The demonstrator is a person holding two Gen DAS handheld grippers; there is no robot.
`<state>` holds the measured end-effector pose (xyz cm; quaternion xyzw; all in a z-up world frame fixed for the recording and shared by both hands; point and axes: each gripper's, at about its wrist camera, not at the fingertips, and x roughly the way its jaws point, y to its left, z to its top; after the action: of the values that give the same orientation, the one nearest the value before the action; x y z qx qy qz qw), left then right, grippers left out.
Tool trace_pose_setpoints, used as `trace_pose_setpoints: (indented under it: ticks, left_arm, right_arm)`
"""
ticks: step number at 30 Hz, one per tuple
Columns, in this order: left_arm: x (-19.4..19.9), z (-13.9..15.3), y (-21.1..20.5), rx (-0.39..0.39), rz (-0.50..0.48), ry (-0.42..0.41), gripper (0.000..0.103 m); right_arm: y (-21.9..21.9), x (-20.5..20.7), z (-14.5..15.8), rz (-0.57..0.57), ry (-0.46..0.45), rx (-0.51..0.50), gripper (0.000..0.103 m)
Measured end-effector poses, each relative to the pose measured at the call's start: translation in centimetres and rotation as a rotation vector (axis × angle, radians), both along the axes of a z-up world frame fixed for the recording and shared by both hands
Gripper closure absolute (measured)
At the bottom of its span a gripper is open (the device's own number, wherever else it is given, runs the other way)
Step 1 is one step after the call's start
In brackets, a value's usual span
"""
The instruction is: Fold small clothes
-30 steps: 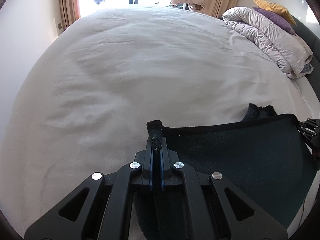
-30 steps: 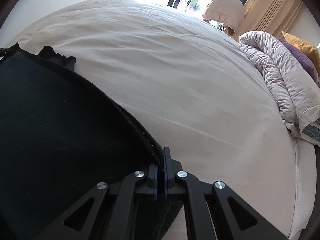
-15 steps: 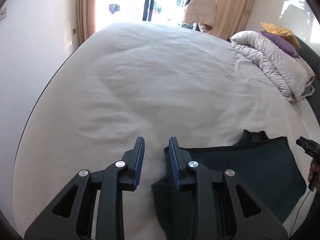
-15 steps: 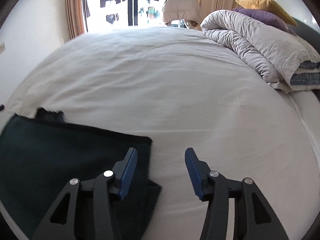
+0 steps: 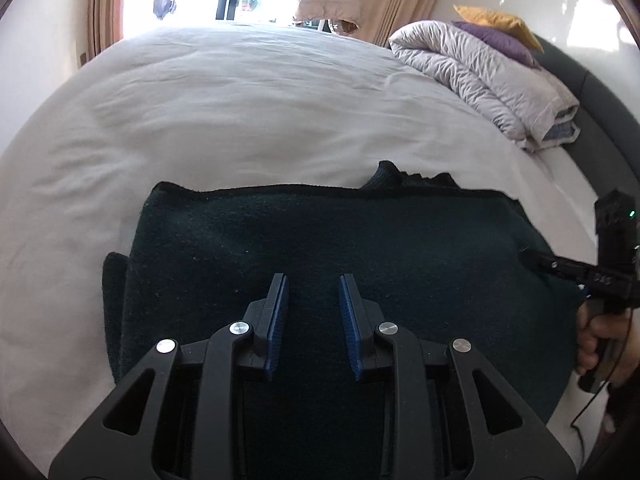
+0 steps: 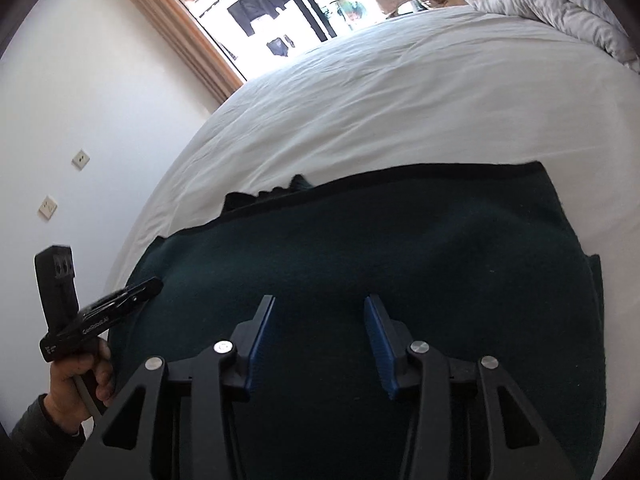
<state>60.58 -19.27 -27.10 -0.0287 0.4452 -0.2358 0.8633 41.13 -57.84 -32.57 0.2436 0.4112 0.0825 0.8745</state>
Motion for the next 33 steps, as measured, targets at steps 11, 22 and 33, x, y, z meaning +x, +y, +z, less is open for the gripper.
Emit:
trace_pose_setpoints:
  ticks: [11,22,33]
  left_arm:
    - [1.9,-0.2,0.5,-0.023,0.038,-0.002,0.078]
    - [2.6,4.7,7.1,-0.027,0.191,-0.115,0.045]
    - [0.0,5.7,7.8,-0.069,0.179,-0.127,0.039]
  right_arm:
    - [-4.8,-0.3,1.0,-0.145,0.034,-0.029,0.070]
    - [-6.5,1.6,5.6,-0.174,-0.018,-0.314,0.033]
    - [-8.3,3.3,2.1,-0.187,0.101,-0.296,0.040]
